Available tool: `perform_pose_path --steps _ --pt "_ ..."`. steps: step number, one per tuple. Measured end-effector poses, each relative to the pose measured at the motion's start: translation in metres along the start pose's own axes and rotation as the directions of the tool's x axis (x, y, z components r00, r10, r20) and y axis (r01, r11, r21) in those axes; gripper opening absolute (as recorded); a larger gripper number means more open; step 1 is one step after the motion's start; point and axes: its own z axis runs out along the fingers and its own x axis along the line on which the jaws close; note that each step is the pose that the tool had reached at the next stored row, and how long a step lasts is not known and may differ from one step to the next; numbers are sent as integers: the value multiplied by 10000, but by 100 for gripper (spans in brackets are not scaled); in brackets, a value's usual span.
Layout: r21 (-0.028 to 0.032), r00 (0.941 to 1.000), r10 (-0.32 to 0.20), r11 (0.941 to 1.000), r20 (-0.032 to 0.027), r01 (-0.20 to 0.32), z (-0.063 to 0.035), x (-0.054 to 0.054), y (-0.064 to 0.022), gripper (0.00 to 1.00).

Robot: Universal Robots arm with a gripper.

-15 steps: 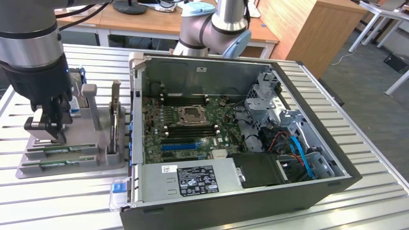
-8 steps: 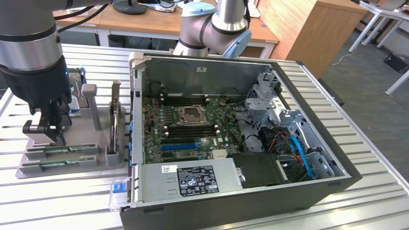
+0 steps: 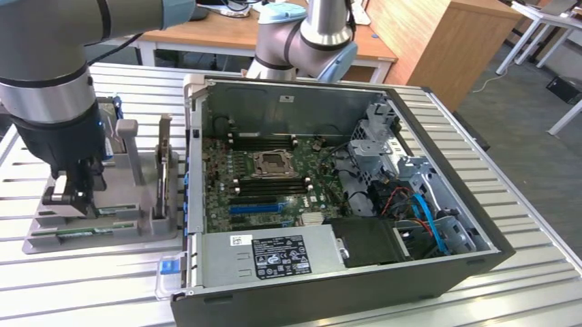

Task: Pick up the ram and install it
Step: 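Pick up the ram and move it above insertion slot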

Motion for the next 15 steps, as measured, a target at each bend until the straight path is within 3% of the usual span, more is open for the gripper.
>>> perform_pose_path --steps 1,11,15 --pt "-1 10000 -3 10000 0 3 55 1 0 53" --pt "-1 10000 -15 10000 -1 15 236 4 -3 53" --pt "-3 10000 -16 10000 -2 16 248 5 -2 53"
